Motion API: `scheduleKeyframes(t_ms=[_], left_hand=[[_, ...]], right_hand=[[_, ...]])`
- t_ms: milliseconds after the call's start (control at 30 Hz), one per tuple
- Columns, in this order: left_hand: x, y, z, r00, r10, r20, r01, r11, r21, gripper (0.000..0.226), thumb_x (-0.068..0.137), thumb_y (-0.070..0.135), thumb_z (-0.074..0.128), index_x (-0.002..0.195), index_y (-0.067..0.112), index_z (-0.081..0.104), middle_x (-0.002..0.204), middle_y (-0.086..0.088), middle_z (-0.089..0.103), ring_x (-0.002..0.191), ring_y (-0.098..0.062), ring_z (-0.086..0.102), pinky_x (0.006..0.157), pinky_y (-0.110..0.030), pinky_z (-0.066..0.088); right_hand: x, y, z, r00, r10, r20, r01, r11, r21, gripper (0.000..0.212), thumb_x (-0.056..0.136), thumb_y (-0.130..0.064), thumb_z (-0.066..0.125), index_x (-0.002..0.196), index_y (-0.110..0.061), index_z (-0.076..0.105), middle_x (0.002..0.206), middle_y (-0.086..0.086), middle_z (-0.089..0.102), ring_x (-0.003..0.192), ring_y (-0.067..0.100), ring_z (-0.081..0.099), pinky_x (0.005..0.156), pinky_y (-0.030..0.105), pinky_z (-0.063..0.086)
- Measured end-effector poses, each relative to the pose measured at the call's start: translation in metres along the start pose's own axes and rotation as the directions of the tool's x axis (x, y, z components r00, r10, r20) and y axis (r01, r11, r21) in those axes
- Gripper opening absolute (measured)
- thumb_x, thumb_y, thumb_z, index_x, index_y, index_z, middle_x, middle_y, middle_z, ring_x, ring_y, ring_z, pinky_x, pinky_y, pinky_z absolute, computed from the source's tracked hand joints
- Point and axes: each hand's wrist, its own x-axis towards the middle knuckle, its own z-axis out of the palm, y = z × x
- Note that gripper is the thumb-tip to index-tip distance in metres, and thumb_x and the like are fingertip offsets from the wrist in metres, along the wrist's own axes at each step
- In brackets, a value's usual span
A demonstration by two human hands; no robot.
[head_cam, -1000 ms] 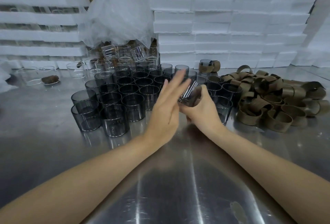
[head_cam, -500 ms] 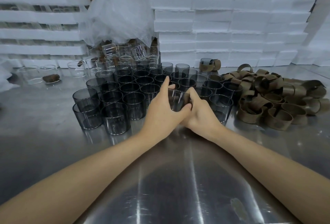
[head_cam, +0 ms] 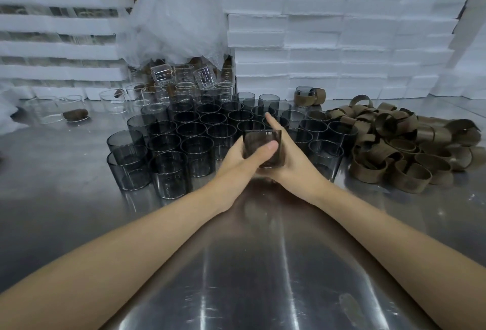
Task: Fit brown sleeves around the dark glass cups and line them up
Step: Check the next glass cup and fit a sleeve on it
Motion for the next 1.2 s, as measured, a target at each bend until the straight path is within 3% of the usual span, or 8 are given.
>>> scheduleKeyframes(t_ms=[133,233,400,533,633,800,1067,1200], left_hand=[[-0.002,0.001,0.004,0.966,0.108,-0.235,-0.083,0.99,0.114,0.067,0.07,0.075,0.056,0.117,0.027,0.056,0.117,0.008,0.069,0.115,-0.005,0.061,0.107,-0.034,0.041],[-0.003,0.002,0.004,0.96,0.054,-0.273,0.019,0.966,0.258,0.108,0.071,0.092,0.016,0.152,0.021,0.027,0.158,0.007,0.03,0.143,-0.003,0.026,0.12,-0.031,0.013],[-0.005,0.001,0.006,0.969,0.113,-0.217,-0.041,0.949,0.314,0.068,0.084,0.072,0.018,0.133,0.03,0.039,0.102,0.033,0.026,0.078,0.031,0.035,0.091,-0.007,0.022],[-0.006,-0.001,0.009,0.973,0.151,-0.176,-0.086,0.941,0.329,0.021,0.099,0.052,0.024,0.102,0.035,0.036,0.098,0.03,0.037,0.069,0.034,0.041,0.067,0.01,0.028],[-0.006,-0.004,0.008,0.974,0.197,-0.113,-0.151,0.933,0.328,0.044,0.087,0.059,0.027,0.106,0.023,0.044,0.097,0.013,0.056,0.08,0.022,0.053,0.072,0.002,0.037],[-0.008,-0.006,0.008,0.961,0.271,-0.056,-0.238,0.912,0.336,0.043,0.089,0.055,0.023,0.111,0.028,0.047,0.1,0.016,0.056,0.091,0.025,0.051,0.078,0.004,0.035],[-0.006,-0.007,0.006,0.955,0.289,-0.067,-0.241,0.888,0.392,0.046,0.095,0.057,0.011,0.114,0.034,0.046,0.106,0.015,0.056,0.099,0.021,0.051,0.083,0.001,0.035],[-0.006,-0.006,0.006,0.941,0.324,-0.095,-0.25,0.857,0.451,0.042,0.092,0.053,0.012,0.114,0.025,0.033,0.117,0.001,0.038,0.112,-0.005,0.044,0.1,-0.028,0.04]], right_hand=[[-0.007,-0.013,0.015,0.966,-0.162,-0.203,0.099,0.951,-0.293,0.084,0.084,0.013,0.054,0.153,-0.012,0.014,0.118,0.003,0.048,0.099,-0.002,0.049,0.089,0.011,0.041],[-0.016,-0.025,0.03,0.961,-0.244,-0.128,0.174,0.898,-0.405,0.09,0.08,0.013,0.049,0.154,-0.011,0.004,0.154,0.006,0.016,0.141,0.007,0.02,0.111,0.009,0.018],[-0.019,-0.023,0.042,0.971,-0.235,-0.043,0.182,0.843,-0.505,0.089,0.084,0.012,0.048,0.151,-0.009,-0.006,0.16,-0.002,-0.01,0.148,0.009,-0.011,0.123,0.04,0.01],[-0.013,-0.023,0.035,0.985,-0.118,-0.123,0.062,0.921,-0.384,0.094,0.084,0.007,0.056,0.154,-0.012,-0.005,0.162,0.003,0.005,0.147,0.02,0.019,0.119,0.026,0.019],[-0.006,-0.025,0.02,0.988,-0.035,-0.149,-0.006,0.965,-0.264,0.099,0.08,-0.005,0.07,0.155,-0.013,0.006,0.145,-0.011,0.043,0.127,-0.006,0.042,0.099,-0.001,0.027],[-0.001,-0.022,0.0,0.998,0.053,-0.028,-0.052,0.998,0.033,0.099,0.07,0.004,0.08,0.15,-0.017,0.027,0.133,-0.01,0.057,0.119,0.005,0.058,0.105,0.029,0.043],[-0.002,-0.021,0.004,1.0,-0.01,-0.03,0.015,0.984,0.175,0.088,0.067,0.024,0.071,0.141,-0.008,0.037,0.142,-0.001,0.05,0.124,0.009,0.055,0.102,0.03,0.048],[-0.002,-0.019,0.005,0.995,-0.038,-0.088,0.049,0.991,0.124,0.081,0.066,0.02,0.074,0.132,-0.014,0.042,0.117,0.001,0.061,0.101,0.005,0.063,0.088,0.024,0.053]])
